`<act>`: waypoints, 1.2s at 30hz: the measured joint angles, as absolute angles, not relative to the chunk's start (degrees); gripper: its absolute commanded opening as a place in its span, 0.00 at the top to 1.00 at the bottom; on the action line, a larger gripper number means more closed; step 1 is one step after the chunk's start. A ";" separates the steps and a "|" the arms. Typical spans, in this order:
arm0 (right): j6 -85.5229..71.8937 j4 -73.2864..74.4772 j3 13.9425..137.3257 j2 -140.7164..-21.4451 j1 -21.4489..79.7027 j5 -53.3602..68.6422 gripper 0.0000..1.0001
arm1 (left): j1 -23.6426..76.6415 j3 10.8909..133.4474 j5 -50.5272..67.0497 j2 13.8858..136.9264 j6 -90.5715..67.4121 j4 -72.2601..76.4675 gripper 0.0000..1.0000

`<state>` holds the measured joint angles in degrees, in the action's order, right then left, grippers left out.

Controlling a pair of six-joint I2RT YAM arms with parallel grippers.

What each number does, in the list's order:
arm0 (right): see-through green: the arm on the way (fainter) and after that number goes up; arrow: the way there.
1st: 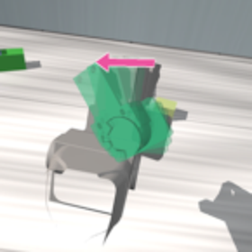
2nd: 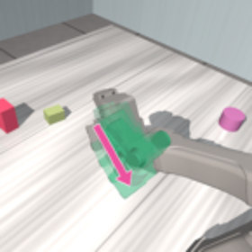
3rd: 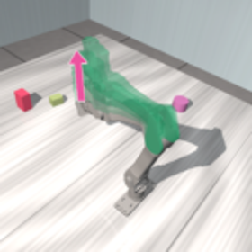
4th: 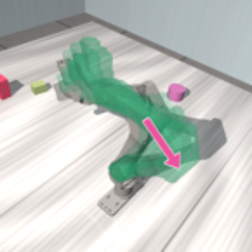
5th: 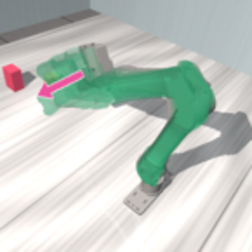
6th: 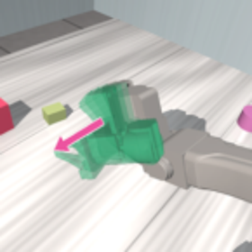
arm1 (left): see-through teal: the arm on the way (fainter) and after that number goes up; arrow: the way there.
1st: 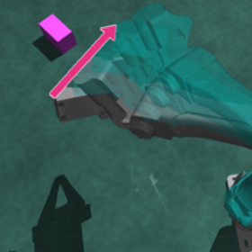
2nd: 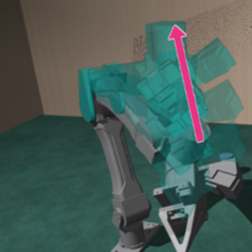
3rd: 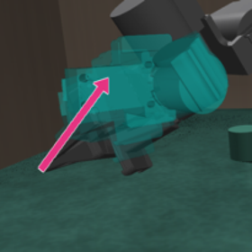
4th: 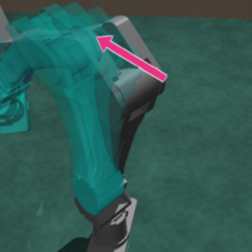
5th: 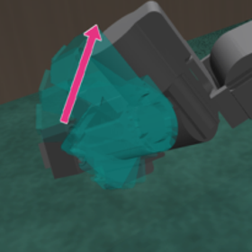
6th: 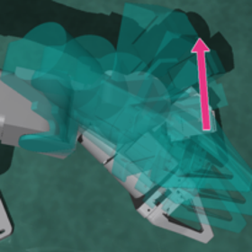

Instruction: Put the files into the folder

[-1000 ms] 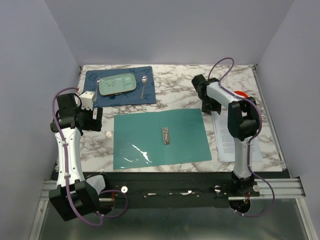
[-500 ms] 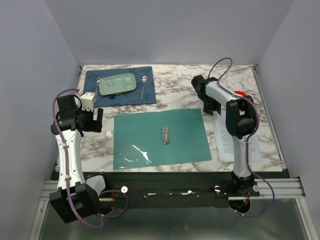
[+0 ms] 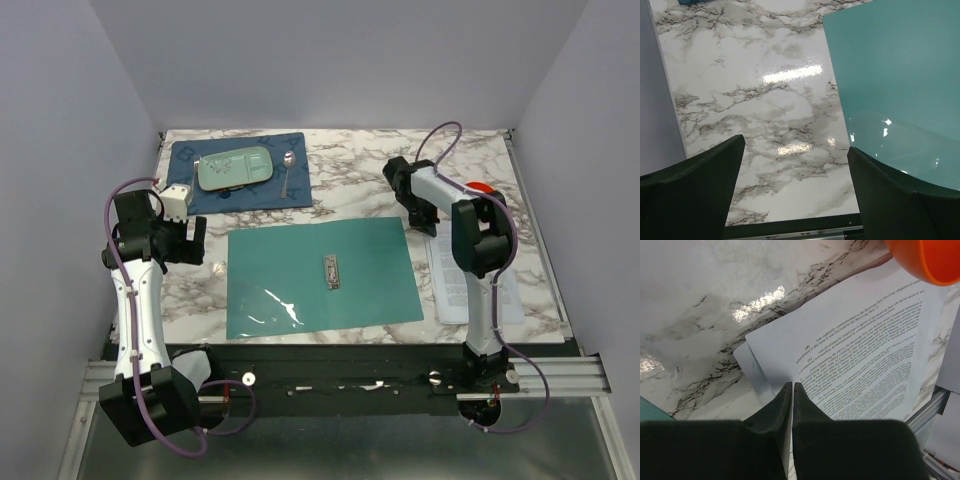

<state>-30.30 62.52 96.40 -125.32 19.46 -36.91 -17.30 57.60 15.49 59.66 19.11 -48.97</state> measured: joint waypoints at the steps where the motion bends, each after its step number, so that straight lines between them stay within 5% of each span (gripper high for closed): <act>1: -30.04 62.30 95.98 -125.25 19.46 -36.80 0.98 | -17.30 57.60 15.49 59.66 19.11 -48.97 0.01; 18: -28.32 55.70 89.43 -117.75 19.46 -31.38 0.99 | -17.30 56.16 15.42 59.66 19.62 -48.56 0.01; 19: -28.21 55.16 88.90 -117.01 19.46 -31.16 0.96 | -17.30 56.14 15.42 59.66 19.68 -48.56 0.01; 20: -28.05 54.89 88.53 -116.46 19.46 -30.96 0.70 | -17.30 56.12 15.42 59.66 19.73 -48.51 0.01; 23: -27.53 53.93 87.81 -115.39 19.46 -30.37 0.32 | -17.30 56.12 15.42 59.57 19.73 -48.53 0.01; 27: -26.52 53.80 88.07 -115.55 19.46 -29.61 0.22 | -17.30 56.12 15.44 59.44 19.70 -48.56 0.01; 36: -26.35 56.05 96.66 -120.73 19.46 -29.52 0.28 | -17.30 56.12 15.38 58.37 19.86 -48.58 0.01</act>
